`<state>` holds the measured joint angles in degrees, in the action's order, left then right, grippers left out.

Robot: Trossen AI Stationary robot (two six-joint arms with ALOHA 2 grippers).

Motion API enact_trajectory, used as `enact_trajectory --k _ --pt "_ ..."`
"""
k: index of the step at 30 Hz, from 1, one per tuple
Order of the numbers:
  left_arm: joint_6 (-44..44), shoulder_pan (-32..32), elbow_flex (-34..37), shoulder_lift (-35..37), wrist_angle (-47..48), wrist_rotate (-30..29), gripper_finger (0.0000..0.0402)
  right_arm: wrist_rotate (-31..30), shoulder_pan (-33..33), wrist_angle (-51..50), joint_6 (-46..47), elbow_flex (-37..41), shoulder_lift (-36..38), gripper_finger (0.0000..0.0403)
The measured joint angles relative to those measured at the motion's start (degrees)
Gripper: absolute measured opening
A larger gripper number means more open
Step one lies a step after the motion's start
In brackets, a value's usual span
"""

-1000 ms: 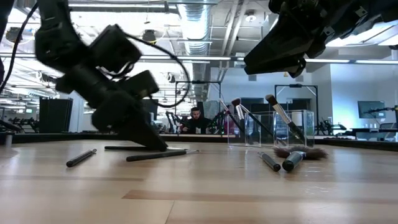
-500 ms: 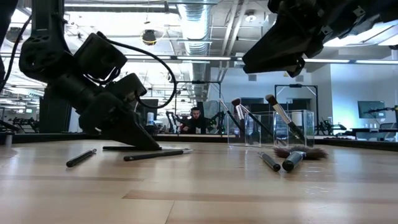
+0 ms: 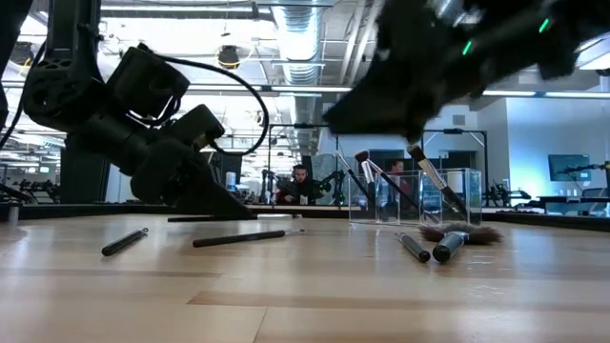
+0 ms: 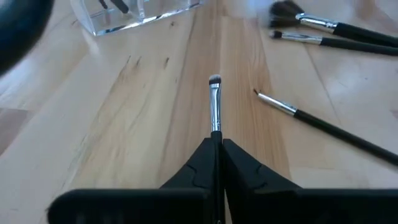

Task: Put items in baskets/containers
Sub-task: Put the eyeshadow brush into the transparent organizer

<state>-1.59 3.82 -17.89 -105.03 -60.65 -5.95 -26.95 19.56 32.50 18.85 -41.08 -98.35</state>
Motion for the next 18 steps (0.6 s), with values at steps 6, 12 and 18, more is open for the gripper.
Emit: enact_trajectory --k 6,12,18 --pt "-0.3 0.02 -0.03 0.02 0.11 0.21 0.0014 -2.0 -4.5 6.75 -7.06 -1.05 -10.38 0.0127" --pt "-0.36 0.02 -0.09 0.09 1.04 0.39 0.0013 -0.99 -7.23 7.03 -19.45 -4.68 -15.06 0.0127" --pt "-0.36 0.02 -0.14 0.15 1.01 0.41 0.0013 2.63 -8.84 6.55 -28.38 -8.31 -19.01 0.0127"
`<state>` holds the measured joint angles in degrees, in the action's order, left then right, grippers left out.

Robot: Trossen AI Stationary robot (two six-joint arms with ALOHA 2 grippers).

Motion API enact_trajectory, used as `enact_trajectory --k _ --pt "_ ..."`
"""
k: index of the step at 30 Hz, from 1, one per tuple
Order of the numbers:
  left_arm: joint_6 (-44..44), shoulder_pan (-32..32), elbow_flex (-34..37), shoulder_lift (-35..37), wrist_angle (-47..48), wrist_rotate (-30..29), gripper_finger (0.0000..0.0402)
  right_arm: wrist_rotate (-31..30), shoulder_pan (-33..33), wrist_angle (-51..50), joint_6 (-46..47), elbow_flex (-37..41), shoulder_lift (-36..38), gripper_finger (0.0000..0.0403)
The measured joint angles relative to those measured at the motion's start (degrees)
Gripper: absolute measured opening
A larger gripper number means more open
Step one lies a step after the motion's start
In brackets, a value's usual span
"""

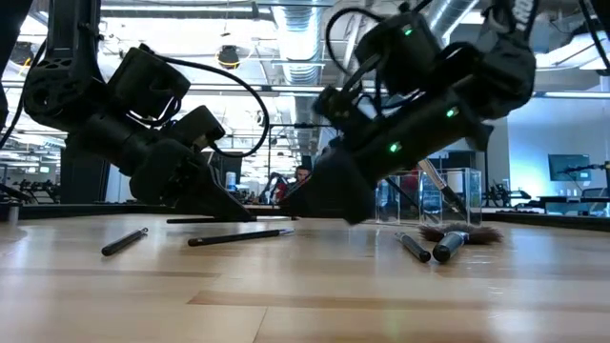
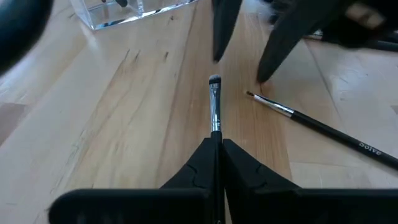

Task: Put items in baskets/containers
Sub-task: Put the eyeshadow brush into the transparent organizer

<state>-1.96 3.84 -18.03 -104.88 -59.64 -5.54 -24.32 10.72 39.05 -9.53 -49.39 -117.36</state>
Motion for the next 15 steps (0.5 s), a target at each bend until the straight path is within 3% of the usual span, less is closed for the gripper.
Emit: enact_trajectory --k 3,9,15 --pt "-0.01 0.0 -0.02 0.02 0.02 0.0 0.0014 -2.92 -0.14 -0.37 -2.97 -1.1 -1.24 0.0127" --pt "-0.01 0.02 -0.08 0.08 0.02 -0.03 0.0013 -2.53 -1.49 -2.2 -3.68 -1.53 -1.22 0.0127" --pt "-0.02 0.02 -0.1 0.09 0.02 0.09 0.0013 2.49 -2.64 -2.6 -1.65 -1.53 -1.22 0.0127"
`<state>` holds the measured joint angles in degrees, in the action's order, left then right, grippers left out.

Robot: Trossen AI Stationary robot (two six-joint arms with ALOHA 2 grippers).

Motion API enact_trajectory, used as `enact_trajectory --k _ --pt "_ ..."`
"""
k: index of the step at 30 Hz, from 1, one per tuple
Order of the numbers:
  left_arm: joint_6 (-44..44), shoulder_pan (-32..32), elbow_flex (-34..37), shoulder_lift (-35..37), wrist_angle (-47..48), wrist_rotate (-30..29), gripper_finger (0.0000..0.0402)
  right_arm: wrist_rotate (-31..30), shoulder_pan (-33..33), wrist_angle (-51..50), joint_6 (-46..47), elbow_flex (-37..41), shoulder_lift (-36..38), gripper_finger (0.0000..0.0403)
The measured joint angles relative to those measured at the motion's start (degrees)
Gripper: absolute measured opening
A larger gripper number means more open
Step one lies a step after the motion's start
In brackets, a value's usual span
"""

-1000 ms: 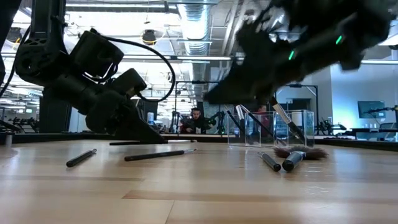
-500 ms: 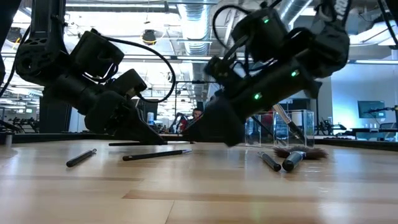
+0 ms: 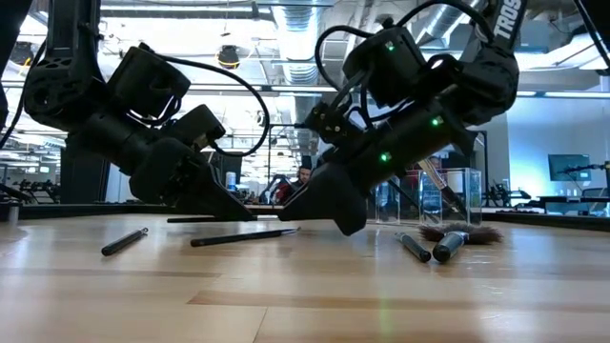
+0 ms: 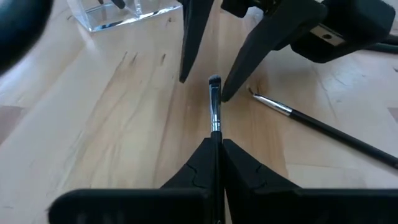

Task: Put items in baskets/containers
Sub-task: Put the eyeshadow brush into the transparent organizer

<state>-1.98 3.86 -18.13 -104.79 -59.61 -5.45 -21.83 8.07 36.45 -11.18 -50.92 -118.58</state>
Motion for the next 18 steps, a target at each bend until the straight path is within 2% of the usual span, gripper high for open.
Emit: enact_trajectory --k 10,18 --pt "-0.02 0.0 -0.43 0.09 -1.64 2.0 0.0013 0.75 -0.52 -0.98 0.19 0.02 0.0 0.012" --pt "-0.02 0.0 -0.59 0.11 -1.55 2.05 0.0013 2.98 -0.68 -0.41 0.21 0.02 0.0 0.006"
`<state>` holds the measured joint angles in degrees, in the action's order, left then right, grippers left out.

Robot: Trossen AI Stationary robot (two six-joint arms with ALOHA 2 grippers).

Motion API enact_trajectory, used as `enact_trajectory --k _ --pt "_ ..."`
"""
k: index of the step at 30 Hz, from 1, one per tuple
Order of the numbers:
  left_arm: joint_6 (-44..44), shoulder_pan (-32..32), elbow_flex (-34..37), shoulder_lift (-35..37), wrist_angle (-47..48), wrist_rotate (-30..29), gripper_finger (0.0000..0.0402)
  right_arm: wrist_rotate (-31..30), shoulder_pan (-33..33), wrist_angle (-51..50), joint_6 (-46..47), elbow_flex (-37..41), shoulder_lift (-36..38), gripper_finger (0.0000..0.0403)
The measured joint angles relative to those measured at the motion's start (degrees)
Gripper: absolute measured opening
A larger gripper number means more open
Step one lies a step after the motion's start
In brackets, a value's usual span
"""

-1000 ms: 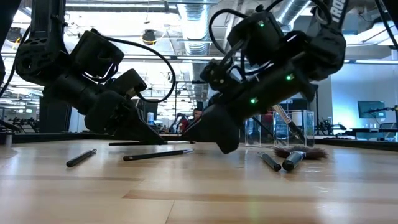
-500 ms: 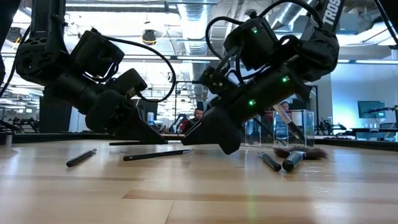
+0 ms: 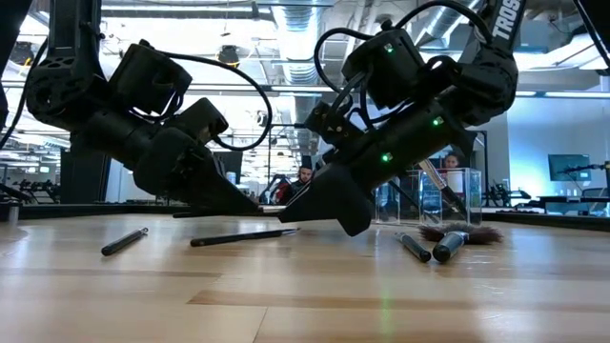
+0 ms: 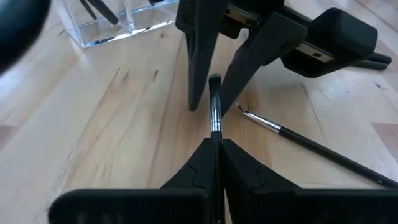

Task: Put items in baskets/containers
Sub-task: Put the eyeshadow brush into the transparent organizer

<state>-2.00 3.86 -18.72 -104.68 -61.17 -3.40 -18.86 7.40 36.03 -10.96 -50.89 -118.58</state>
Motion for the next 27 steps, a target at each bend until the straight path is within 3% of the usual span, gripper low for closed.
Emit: enact_trajectory --k 6,12,17,27 --pt "-0.2 0.02 0.0 0.0 0.03 0.5 0.0021 1.67 0.26 -0.14 0.61 0.04 0.0 0.0012" --pt "-0.46 0.0 0.0 0.0 -0.13 -0.07 0.0047 0.86 0.67 0.02 0.52 0.07 0.07 0.0022" --pt "-1.79 0.02 0.0 0.0 -0.29 0.0 0.0088 -1.2 1.65 -1.84 -0.02 0.07 1.18 0.0006" --pt "-3.02 0.35 0.0 5.21 -0.91 0.06 0.0137 -9.68 6.53 -26.1 2.22 0.04 15.02 0.0004"
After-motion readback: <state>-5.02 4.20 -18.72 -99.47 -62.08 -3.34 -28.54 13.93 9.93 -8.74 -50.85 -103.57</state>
